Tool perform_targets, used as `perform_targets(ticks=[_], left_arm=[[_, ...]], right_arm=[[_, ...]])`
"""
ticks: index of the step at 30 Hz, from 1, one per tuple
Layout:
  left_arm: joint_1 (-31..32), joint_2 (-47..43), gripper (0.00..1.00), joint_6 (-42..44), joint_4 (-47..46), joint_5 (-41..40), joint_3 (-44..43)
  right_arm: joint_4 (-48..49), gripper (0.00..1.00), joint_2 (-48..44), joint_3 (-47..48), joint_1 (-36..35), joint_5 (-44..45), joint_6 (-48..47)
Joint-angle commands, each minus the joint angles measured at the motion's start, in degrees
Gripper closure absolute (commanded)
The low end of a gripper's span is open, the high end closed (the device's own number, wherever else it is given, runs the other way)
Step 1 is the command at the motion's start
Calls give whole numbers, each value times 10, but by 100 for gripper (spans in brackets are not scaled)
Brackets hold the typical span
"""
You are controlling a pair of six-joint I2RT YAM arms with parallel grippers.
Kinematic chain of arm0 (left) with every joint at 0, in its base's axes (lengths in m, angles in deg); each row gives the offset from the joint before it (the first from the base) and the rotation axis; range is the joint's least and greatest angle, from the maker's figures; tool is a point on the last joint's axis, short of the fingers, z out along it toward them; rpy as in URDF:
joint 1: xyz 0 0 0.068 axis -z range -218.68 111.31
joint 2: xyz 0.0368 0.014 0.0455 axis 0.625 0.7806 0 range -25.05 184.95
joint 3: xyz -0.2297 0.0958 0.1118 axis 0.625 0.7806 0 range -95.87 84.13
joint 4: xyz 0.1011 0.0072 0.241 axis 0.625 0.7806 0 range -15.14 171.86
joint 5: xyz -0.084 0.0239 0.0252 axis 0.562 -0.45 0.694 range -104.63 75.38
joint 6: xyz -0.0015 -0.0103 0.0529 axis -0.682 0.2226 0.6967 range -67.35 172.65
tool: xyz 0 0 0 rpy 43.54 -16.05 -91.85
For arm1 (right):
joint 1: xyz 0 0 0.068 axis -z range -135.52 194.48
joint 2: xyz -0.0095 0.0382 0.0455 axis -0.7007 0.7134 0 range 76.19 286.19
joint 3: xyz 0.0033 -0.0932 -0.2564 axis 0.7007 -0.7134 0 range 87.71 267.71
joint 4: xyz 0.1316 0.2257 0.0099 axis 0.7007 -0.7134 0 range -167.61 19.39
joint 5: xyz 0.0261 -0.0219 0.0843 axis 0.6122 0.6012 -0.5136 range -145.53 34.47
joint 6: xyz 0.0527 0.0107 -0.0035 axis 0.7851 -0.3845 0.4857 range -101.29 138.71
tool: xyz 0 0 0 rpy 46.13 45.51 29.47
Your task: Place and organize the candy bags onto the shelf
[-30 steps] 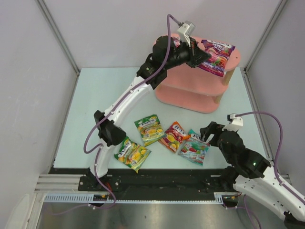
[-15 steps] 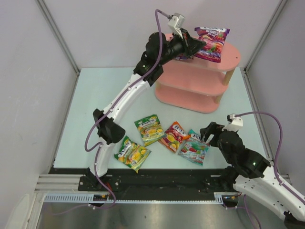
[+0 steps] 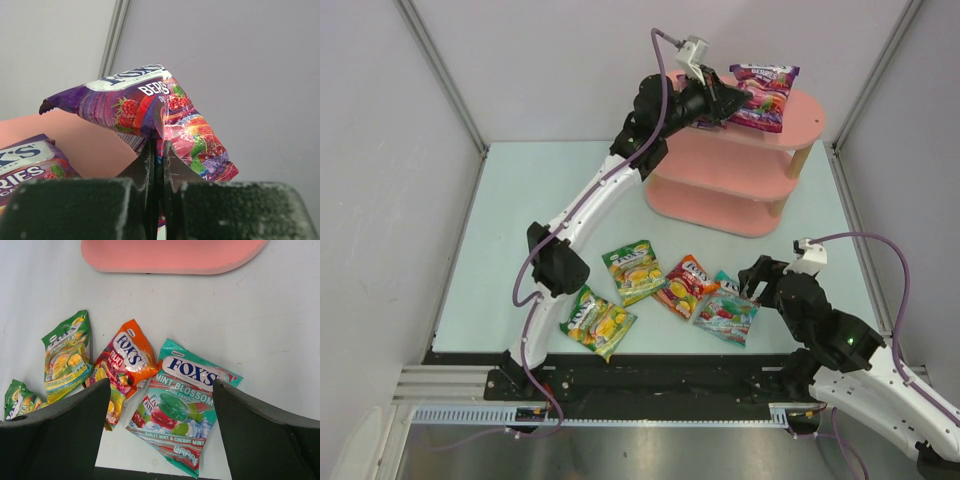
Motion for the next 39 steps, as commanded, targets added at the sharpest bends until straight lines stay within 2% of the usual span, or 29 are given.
perform_targets(ticks=[1,3,4,5,6,16,21,25,29,34,37,38,39], left_arm=[[3,-8,76,-19,-62,13,-33],[3,-8,53,-18,-63,14,-33],[3,-12,29,-17,-62,14,-33],[2,-12,17,-16,-61,13,-33],[2,-13,0,-16,-61,13,-33],[-7,-62,0,-18,-69,19,-33],[-22,-116,0,-18,-57,34,-13],[-38,-154,0,7,-21,41,34],[-48,-164,0,51,29,47,58],[-48,-151,0,76,39,48,64],[-48,-125,0,77,37,48,41],[-48,-119,0,75,34,47,33],[-47,-114,0,73,24,47,32]], right_arm=[[3,13,0,1,0,6,9],[3,13,1,2,1,5,6],[4,13,2,2,-1,4,7],[4,13,2,2,0,5,7],[4,13,3,2,-1,3,6],[9,13,-5,3,-1,8,4],[47,13,-18,28,-1,8,-46],[82,13,21,94,0,19,-112],[125,13,94,214,-1,28,-186],[245,13,188,306,1,42,-313],[340,21,249,343,9,57,-398],[404,30,262,345,20,57,-414],[429,35,274,352,28,55,-429]])
